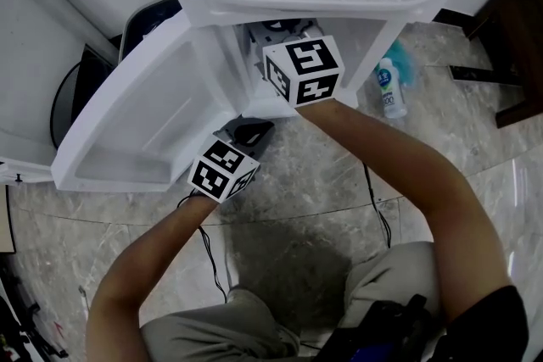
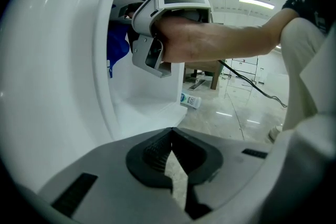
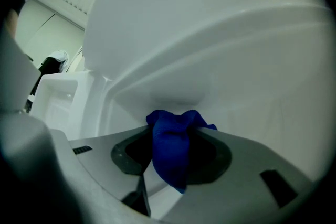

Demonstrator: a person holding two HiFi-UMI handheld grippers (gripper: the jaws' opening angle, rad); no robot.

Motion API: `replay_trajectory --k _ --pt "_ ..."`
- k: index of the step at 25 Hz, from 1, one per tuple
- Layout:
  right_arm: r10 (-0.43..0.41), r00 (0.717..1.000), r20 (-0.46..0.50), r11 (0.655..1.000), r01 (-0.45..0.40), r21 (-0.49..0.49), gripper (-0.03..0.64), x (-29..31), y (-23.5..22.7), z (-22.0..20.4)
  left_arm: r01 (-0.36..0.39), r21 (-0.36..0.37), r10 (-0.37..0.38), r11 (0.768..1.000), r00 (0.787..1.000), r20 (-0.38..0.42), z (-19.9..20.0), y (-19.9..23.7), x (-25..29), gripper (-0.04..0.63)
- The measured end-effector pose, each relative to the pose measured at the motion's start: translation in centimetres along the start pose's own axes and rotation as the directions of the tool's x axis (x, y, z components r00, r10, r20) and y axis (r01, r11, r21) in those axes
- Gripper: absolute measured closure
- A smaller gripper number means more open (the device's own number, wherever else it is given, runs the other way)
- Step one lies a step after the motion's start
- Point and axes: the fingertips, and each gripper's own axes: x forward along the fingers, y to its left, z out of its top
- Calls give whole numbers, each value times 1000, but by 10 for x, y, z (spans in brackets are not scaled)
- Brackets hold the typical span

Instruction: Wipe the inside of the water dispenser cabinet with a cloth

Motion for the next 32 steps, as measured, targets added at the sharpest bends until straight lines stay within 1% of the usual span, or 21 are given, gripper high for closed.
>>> replay_trajectory --k 4,8,11,13,18,20,22,24,27,30,32 --pt "-20 999 46 996 24 -80 477 18 -10 10 -7 -20 7 1000 1000 11 0 7 -2 589" --pt "-62 996 56 987 70 -146 477 40 -28 10 -5 -30 5 1000 1000 13 -3 8 -6 589" --pt "-61 996 59 979 71 -193 477 44 -31 9 -3 -34 3 999 1000 1 -11 7 -8 589" --pt "-48 997 55 978 58 -199 477 40 -27 9 -2 -36 2 999 1000 -3 -14 7 -8 589" --pt "-9 998 60 985 19 -169 477 19 -9 13 11 -27 -10 1000 1000 4 -9 6 -2 589" --pt "-3 999 54 983 13 -181 477 19 -9 13 16 -23 -16 1000 1000 7 -7 5 -2 589" --pt "-5 999 41 979 13 -201 477 26 -14 10 15 -31 -15 999 1000 3 -10 5 -2 589" --pt "-24 999 24 977 28 -211 477 36 -22 7 14 -38 -14 999 1000 -3 -13 4 -3 589" --pt "-36 999 20 974 40 -225 477 47 -28 7 14 -41 -15 999 1000 -6 -16 3 -5 589" --pt "-30 999 13 974 33 -224 477 45 -28 6 15 -44 -15 999 1000 -4 -16 4 -4 589" --pt "-13 1000 1 975 13 -224 477 39 -24 6 14 -48 -14 999 1000 2 -14 6 -3 589"
